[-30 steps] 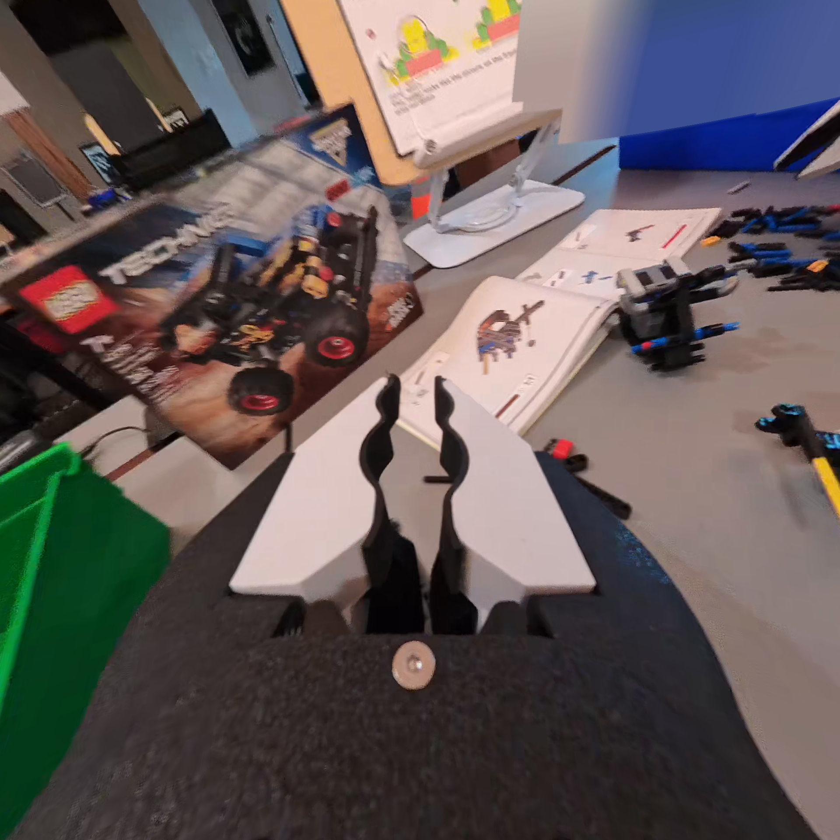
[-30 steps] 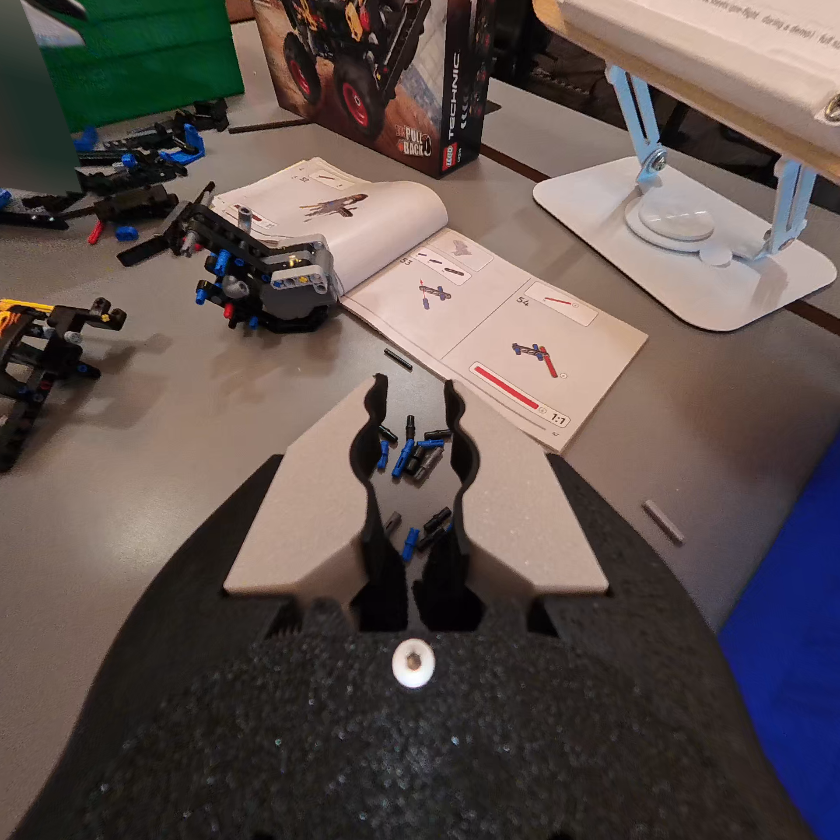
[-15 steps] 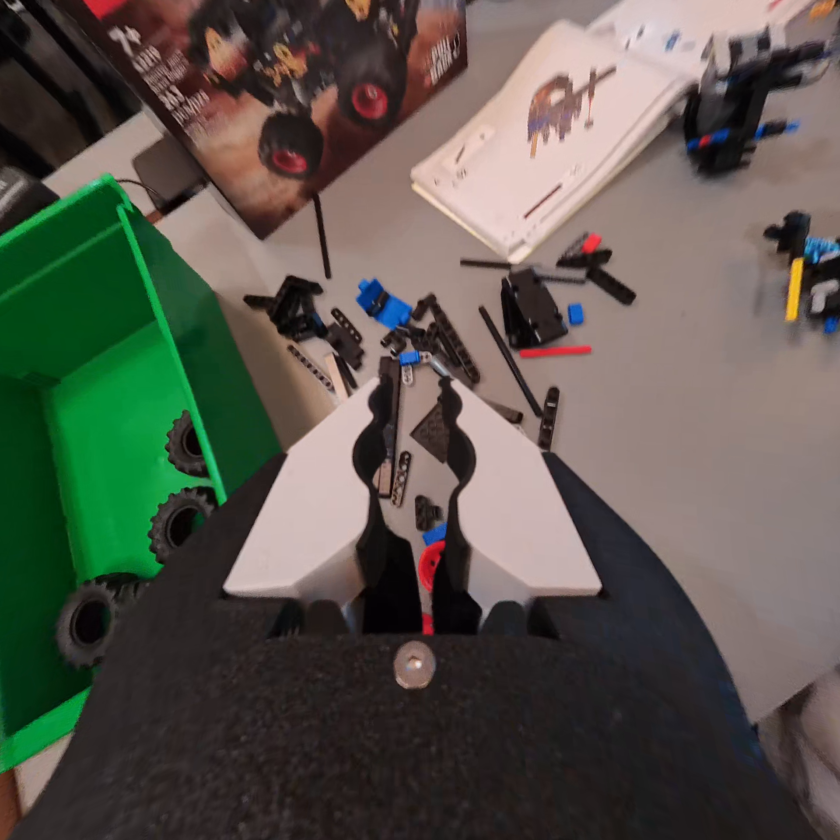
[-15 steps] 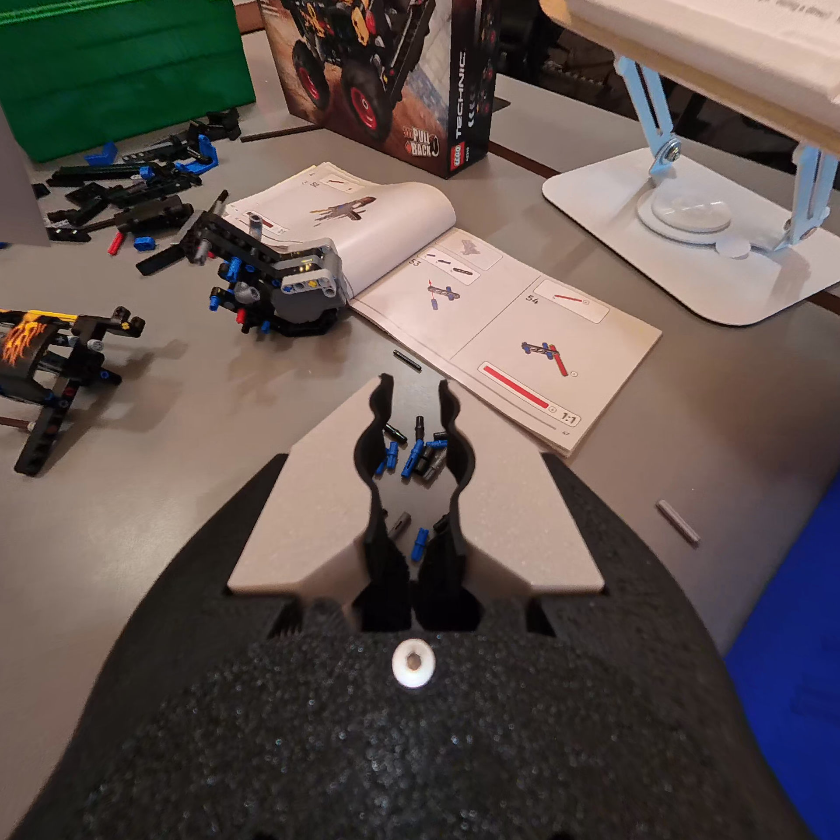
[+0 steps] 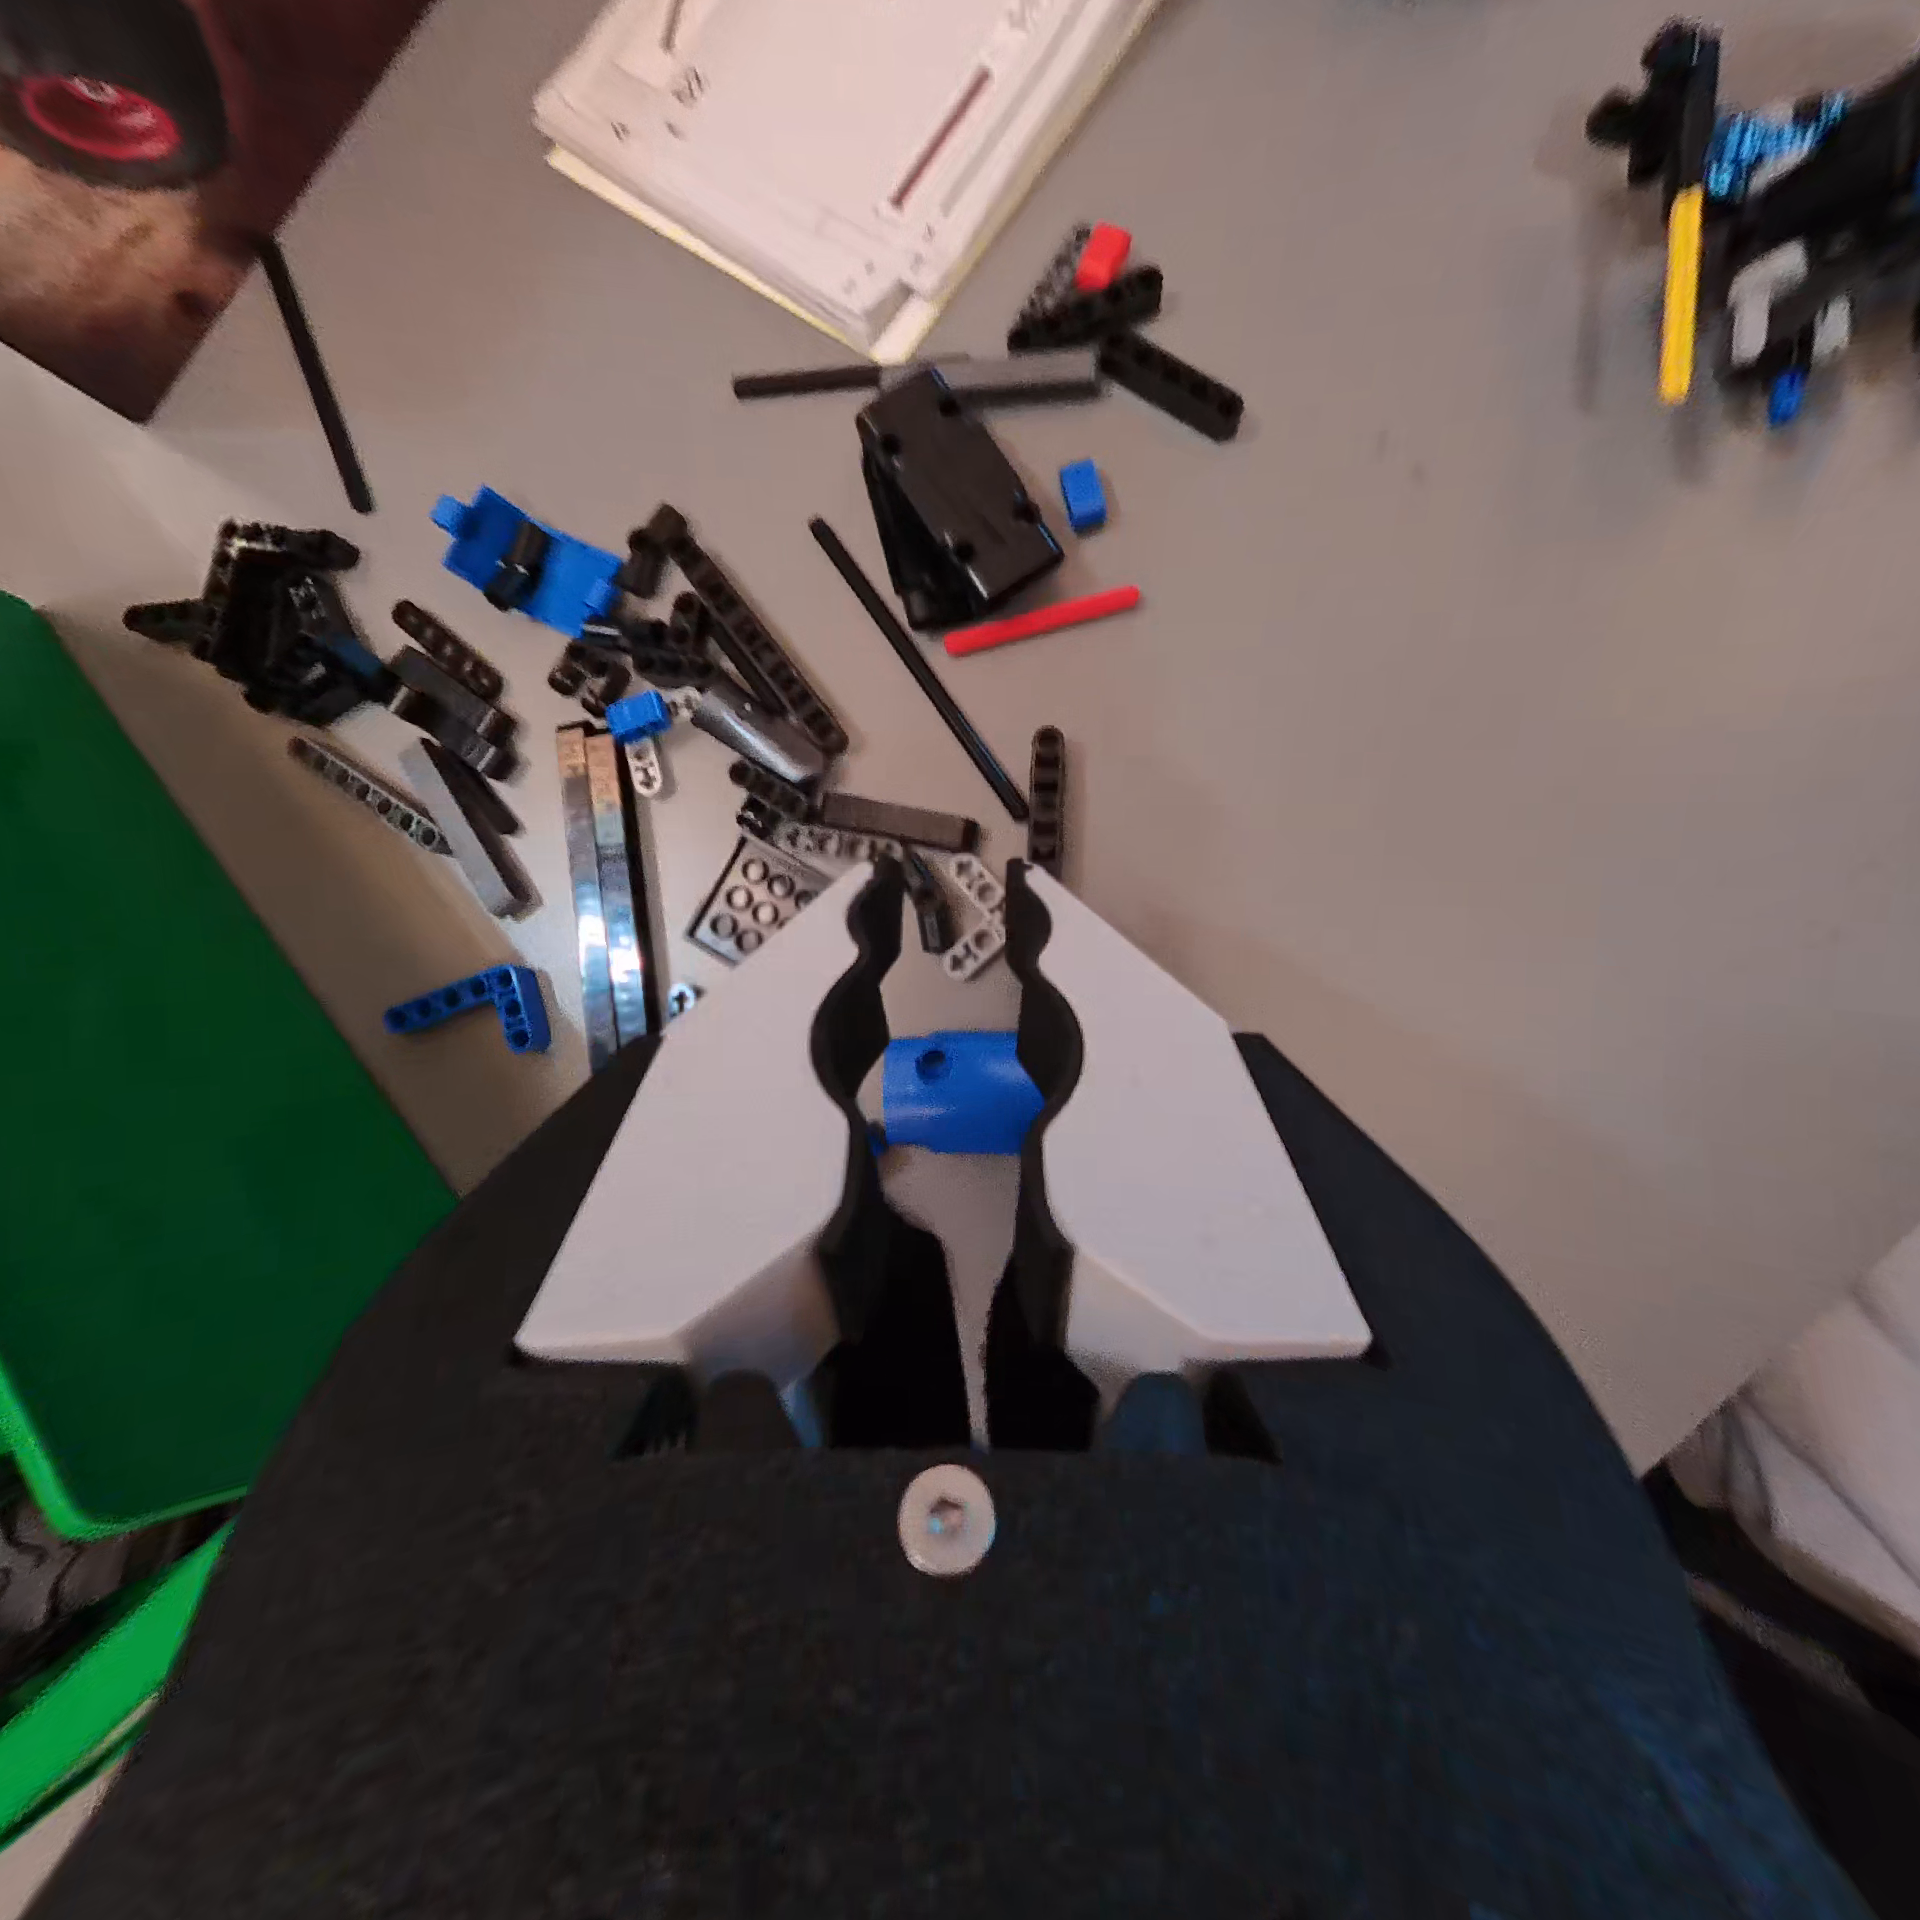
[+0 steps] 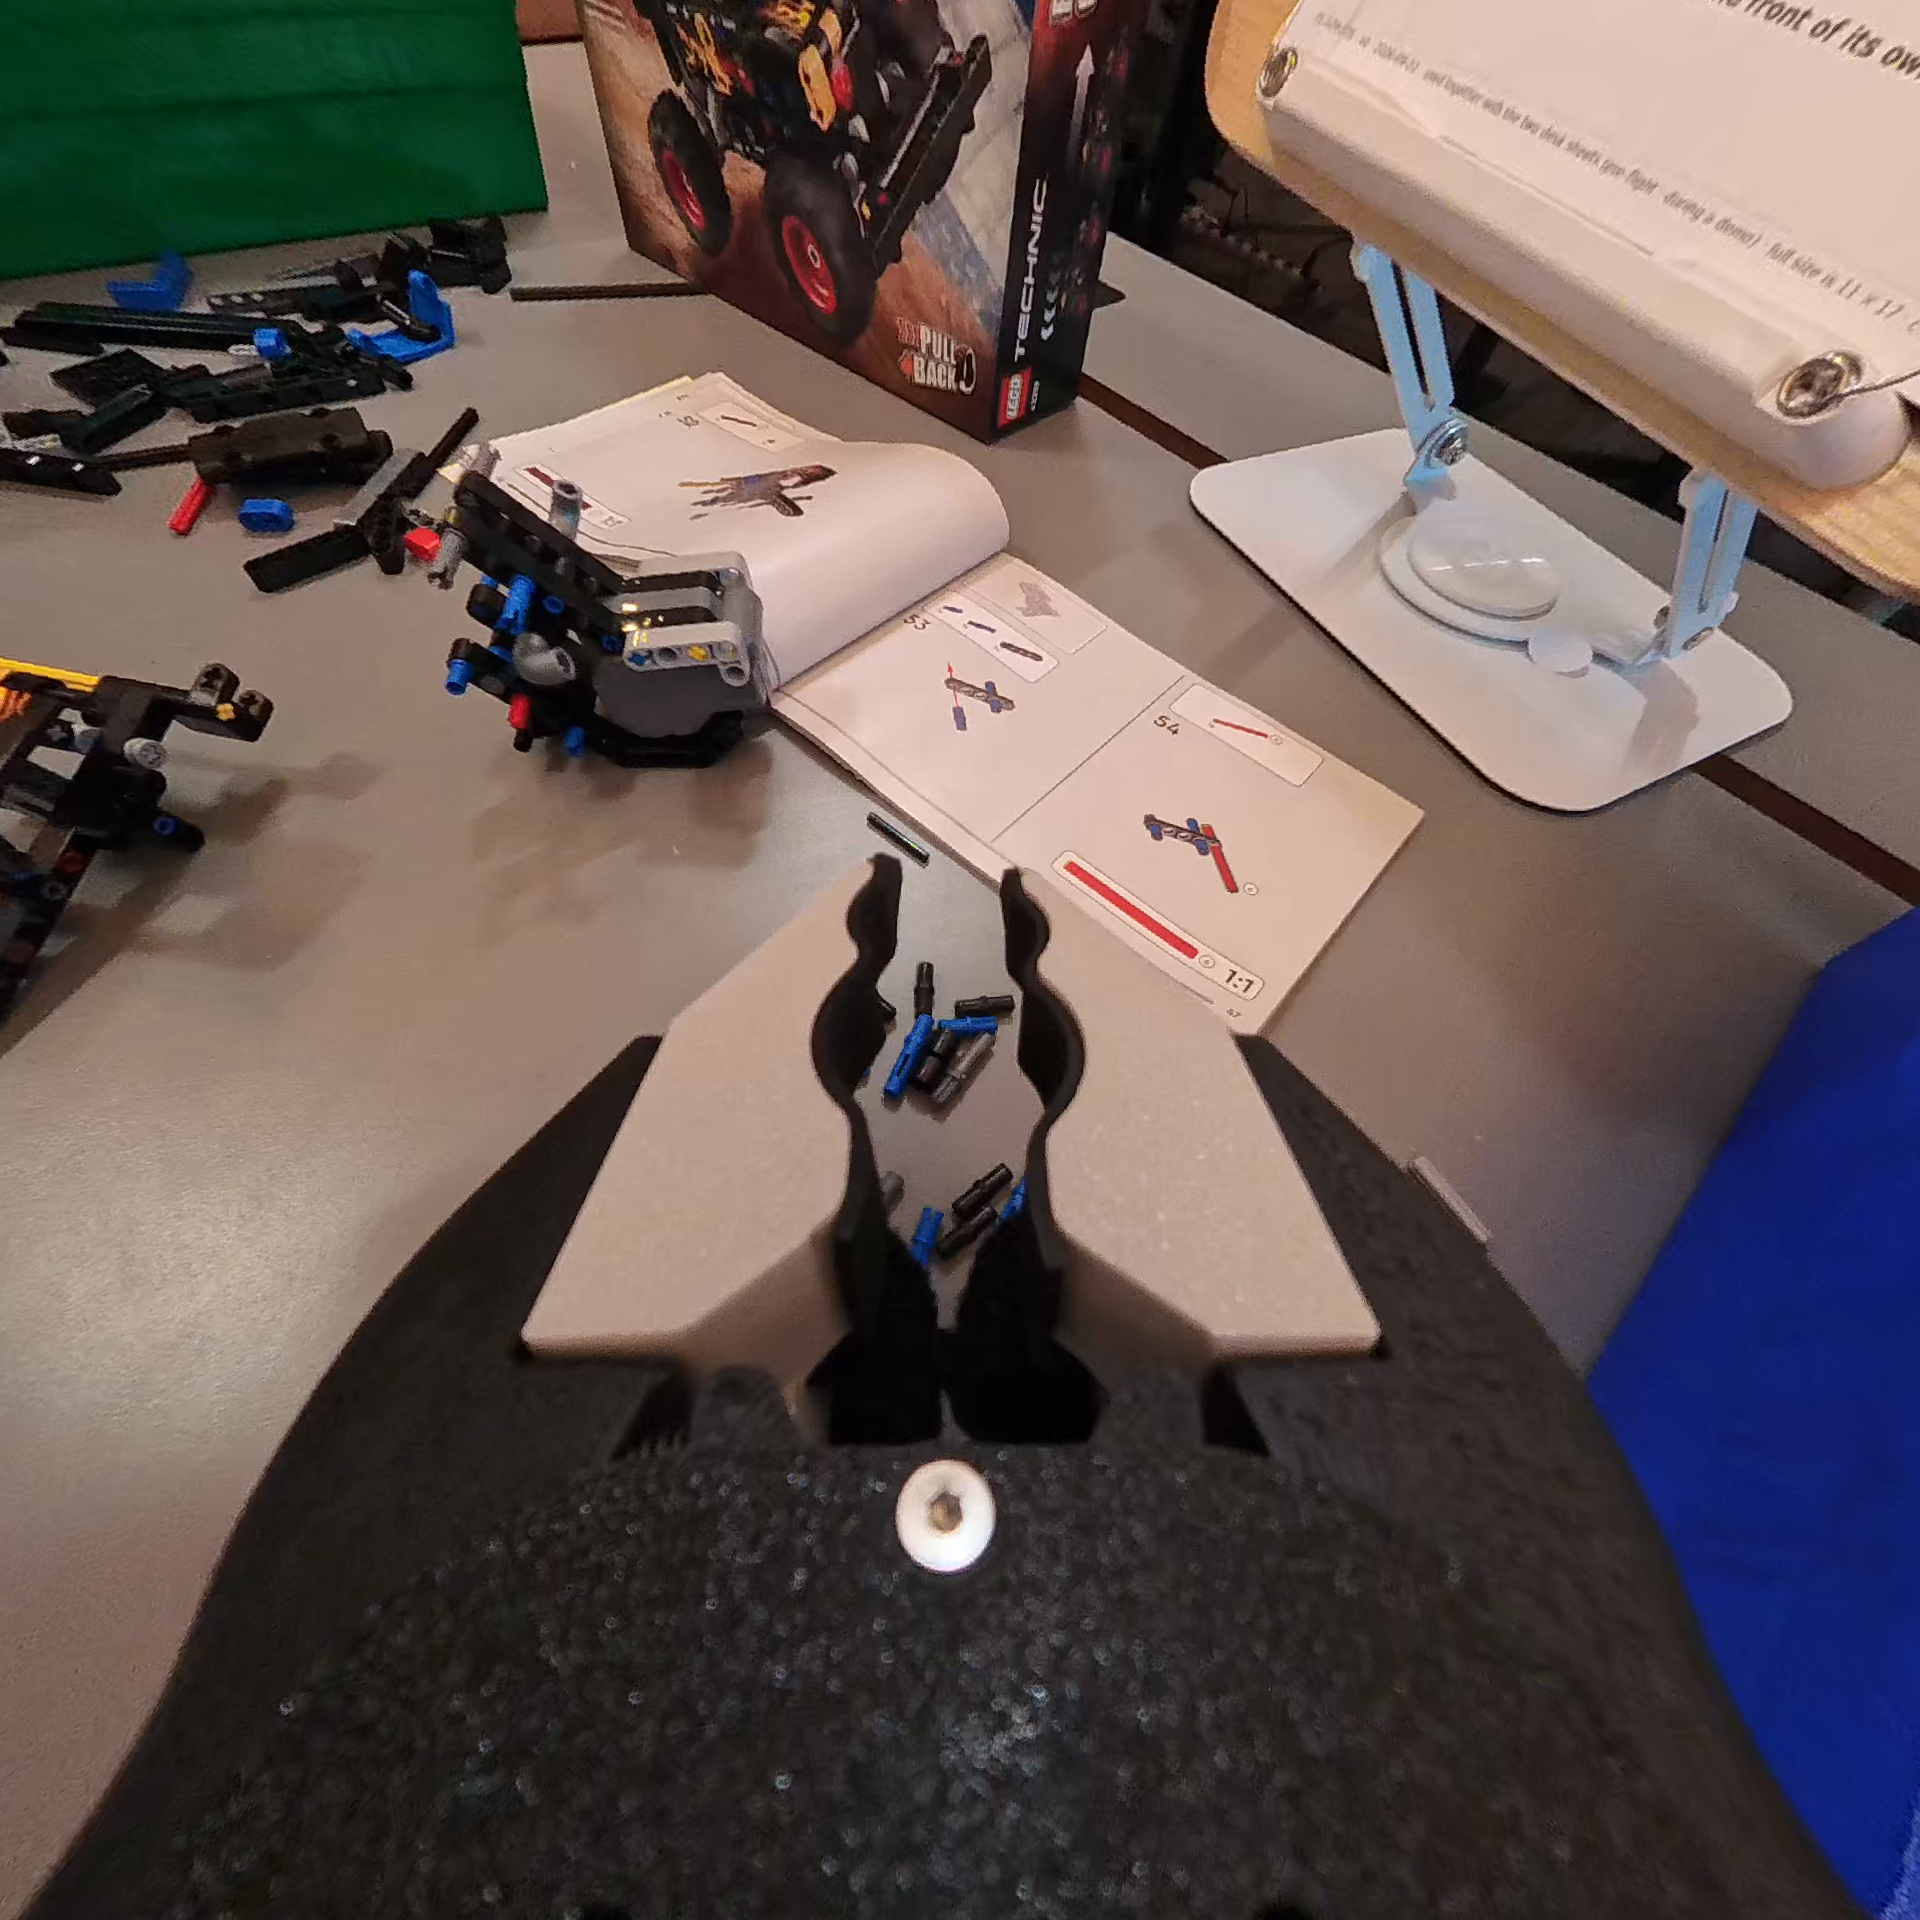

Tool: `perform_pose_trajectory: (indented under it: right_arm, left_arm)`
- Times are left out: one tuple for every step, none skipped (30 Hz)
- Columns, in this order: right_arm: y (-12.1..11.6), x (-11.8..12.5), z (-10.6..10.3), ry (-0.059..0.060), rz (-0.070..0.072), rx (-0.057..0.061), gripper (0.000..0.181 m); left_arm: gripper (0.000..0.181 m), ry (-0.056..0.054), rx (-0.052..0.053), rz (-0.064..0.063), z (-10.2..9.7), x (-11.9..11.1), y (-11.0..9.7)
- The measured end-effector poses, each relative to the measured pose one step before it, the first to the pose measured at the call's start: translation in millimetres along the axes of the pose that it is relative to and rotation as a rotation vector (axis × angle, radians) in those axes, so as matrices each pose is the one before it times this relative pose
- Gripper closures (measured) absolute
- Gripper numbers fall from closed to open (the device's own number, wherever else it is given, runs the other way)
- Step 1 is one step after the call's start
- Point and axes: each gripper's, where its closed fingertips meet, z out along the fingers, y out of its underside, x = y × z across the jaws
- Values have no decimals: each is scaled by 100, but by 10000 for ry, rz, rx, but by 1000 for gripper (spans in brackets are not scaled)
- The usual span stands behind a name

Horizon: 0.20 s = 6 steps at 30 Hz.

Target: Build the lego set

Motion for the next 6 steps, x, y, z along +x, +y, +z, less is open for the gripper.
perform_pose_trajectory:
  right_arm:
    - [-66,-110,-24,-26,-19,12,162]
    - [14,-93,23,-3,-37,-25,162]
    - [50,-55,31,31,-70,-34,162]
    - [72,-1,50,61,-88,-45,162]
    - [102,28,57,70,-98,-57,163]
    - [108,53,54,74,-87,-58,164]
  left_arm:
    - [163,-83,-166,102,-38,52,294]
    - [164,-35,-53,0,-31,35,109]
    - [164,25,34,-56,2,63,-14]
    - [164,24,69,-69,6,25,-57]
    - [165,-5,29,-70,72,-70,-12]
    - [165,-59,-32,-71,138,-178,37]
